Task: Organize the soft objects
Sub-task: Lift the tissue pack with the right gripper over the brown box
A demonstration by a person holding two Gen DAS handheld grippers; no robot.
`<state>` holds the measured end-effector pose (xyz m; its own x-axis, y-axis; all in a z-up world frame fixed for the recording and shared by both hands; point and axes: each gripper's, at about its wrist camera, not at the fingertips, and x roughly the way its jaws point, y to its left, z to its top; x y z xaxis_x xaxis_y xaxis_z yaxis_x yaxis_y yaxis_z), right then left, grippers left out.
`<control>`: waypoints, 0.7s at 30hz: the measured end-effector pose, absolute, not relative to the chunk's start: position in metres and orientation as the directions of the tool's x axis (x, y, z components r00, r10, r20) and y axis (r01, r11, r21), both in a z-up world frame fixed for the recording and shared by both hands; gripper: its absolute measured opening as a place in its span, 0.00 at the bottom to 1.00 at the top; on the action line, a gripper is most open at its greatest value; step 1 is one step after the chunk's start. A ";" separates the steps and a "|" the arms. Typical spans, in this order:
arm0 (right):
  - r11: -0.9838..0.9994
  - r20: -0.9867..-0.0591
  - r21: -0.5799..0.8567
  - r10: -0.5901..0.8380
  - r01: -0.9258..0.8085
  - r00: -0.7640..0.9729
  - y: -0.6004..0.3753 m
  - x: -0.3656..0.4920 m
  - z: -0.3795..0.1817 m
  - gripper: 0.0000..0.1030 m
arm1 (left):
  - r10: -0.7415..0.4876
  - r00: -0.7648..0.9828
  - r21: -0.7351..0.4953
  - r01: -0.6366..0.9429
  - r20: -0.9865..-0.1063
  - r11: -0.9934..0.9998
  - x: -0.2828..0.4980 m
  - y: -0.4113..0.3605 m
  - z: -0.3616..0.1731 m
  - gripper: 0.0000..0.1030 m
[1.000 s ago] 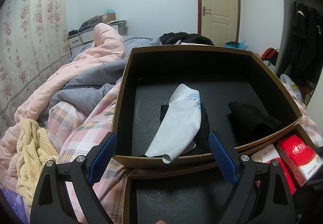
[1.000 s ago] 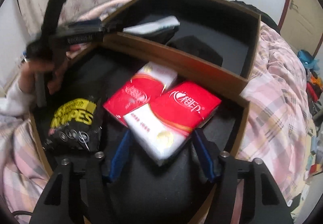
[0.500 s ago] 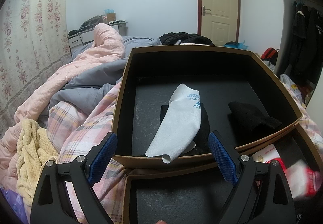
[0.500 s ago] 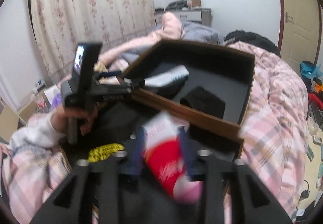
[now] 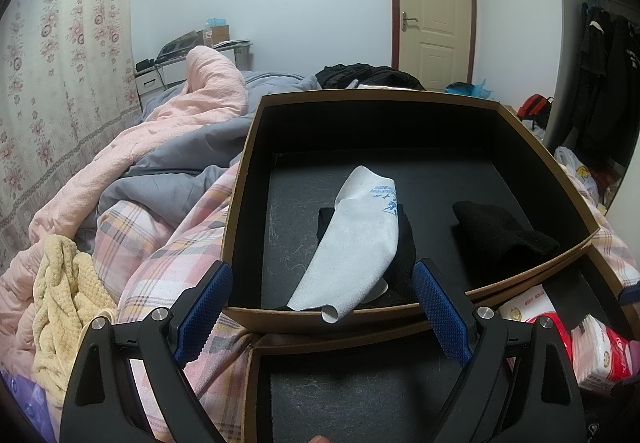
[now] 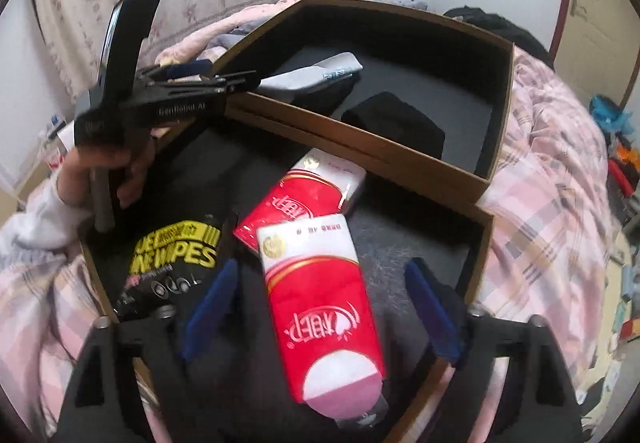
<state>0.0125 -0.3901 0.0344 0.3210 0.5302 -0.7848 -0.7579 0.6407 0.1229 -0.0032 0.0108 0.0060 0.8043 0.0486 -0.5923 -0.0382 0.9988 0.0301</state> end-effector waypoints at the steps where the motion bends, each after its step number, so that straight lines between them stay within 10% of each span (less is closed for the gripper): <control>1: 0.632 -0.791 0.131 0.531 -0.764 0.304 -0.391 0.013 0.032 0.83 | 0.049 0.804 0.030 -0.038 -0.592 0.999 -0.003 0.010 0.006 0.88; 18: 0.534 -0.808 0.211 0.567 -0.818 0.161 -0.395 0.007 0.007 0.83 | 0.049 0.805 0.030 -0.039 -0.592 0.999 -0.003 0.010 0.007 0.88; 21: 0.546 -0.801 0.214 0.572 -0.810 0.175 -0.396 0.010 0.007 0.65 | 0.048 0.805 0.029 -0.039 -0.591 0.999 -0.003 0.011 0.006 0.88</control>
<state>0.0095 -0.3962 0.0070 0.1749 0.5725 -0.8011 -0.8098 0.5464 0.2137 -0.0033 0.0108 0.0065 0.8051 0.0483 -0.5912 -0.0386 0.9988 0.0291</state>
